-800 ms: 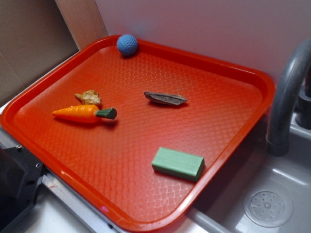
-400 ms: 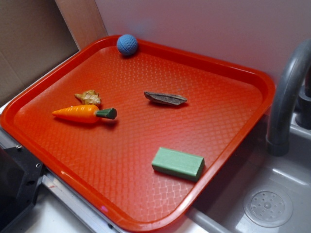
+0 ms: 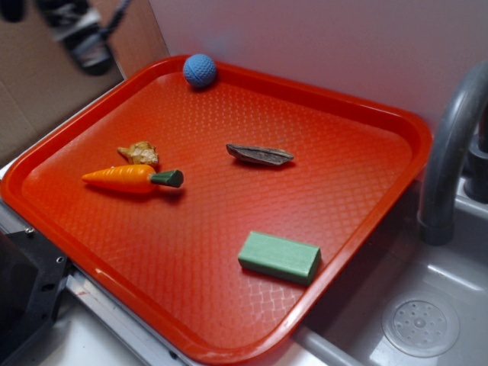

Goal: Grab the wood chip.

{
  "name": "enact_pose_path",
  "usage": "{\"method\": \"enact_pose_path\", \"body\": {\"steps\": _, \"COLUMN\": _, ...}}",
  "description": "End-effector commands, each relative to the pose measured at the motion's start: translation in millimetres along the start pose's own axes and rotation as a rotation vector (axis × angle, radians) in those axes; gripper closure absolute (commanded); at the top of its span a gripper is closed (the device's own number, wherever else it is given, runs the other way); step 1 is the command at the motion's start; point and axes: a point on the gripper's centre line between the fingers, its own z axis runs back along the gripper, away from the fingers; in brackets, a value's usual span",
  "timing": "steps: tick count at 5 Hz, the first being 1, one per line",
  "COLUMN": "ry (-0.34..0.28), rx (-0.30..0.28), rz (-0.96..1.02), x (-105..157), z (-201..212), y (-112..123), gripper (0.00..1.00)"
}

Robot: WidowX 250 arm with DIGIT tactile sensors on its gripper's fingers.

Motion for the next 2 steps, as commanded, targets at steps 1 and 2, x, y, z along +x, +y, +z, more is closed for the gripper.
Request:
{"method": "enact_pose_path", "body": {"steps": 1, "ry": -0.135, "rx": -0.024, "rz": -0.316, "x": 46, "z": -86, "y": 1, "gripper": 0.00}}
{"method": "enact_pose_path", "body": {"steps": 2, "ry": -0.138, "rx": -0.097, "rz": -0.312, "x": 38, "z": -113, "y": 13, "gripper": 0.00}}
